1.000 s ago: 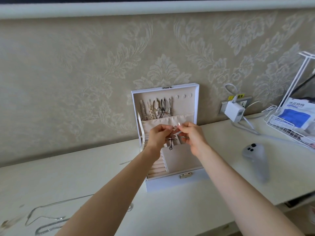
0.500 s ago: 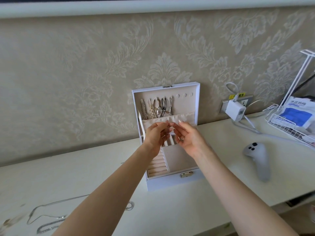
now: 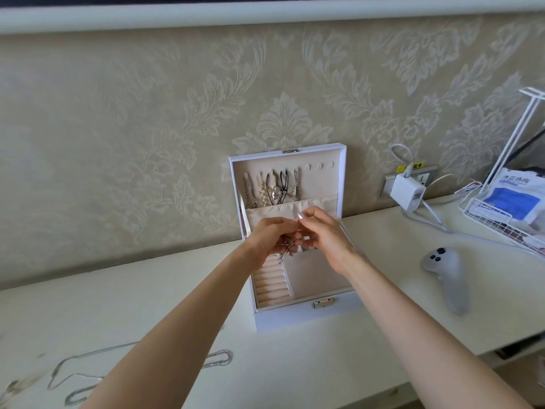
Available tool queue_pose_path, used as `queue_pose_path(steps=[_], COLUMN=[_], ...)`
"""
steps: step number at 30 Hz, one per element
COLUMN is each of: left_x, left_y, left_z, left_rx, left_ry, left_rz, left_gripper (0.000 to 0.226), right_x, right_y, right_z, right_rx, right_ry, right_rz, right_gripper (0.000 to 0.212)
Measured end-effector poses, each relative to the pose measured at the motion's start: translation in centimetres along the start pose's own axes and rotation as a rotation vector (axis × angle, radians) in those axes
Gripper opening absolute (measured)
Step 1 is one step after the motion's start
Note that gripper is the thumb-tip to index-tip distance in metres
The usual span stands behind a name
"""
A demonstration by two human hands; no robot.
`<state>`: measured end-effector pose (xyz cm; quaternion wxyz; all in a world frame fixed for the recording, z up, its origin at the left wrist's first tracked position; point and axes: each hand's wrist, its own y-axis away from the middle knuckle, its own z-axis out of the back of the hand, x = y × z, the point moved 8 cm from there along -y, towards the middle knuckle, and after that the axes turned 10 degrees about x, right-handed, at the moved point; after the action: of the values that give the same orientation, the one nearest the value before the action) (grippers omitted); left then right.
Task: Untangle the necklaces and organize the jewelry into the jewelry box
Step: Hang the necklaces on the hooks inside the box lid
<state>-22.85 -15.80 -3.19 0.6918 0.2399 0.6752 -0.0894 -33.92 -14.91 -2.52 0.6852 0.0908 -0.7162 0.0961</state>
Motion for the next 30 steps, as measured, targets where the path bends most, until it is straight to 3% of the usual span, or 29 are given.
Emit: queue_pose_path(steps=[6,10,13,20,25,30], left_x=[0.3,-0.4,-0.4,-0.9,-1.0,-0.3], left_y=[0.3,0.7,0.8,0.8,0.7,0.7], left_z=[-0.3,-0.8,-0.9,-0.1,0.0,0.3], left_rx=[0.092,0.135,0.146,0.038,0.034,0.031], left_ry=[-0.032,-0.037,-0.068,-0.142,0.040,0.106], left_rz=[0.057,0.047,0.049,0.006,-0.036,0.044], left_gripper=[0.013,0.013,0.014,0.011,0.007,0.009], right_x=[-0.2,-0.8,-0.9,-0.5,0.6,0.8], right_y=[0.0,-0.3,0.0,0.0,0.3,0.5], right_z=[-0.6,-1.0,-1.2,0.5,0.6,-0.1], right_rx=[0.048,0.098,0.107,-0.035,-0.093,-0.100], right_ry=[0.084,-0.223,-0.295,-0.089,-0.089,-0.042], right_rz=[-0.010,-0.024,-0.056,-0.069,0.014,0.040], right_gripper=[0.015,0.018,0.018,0.013,0.015,0.007])
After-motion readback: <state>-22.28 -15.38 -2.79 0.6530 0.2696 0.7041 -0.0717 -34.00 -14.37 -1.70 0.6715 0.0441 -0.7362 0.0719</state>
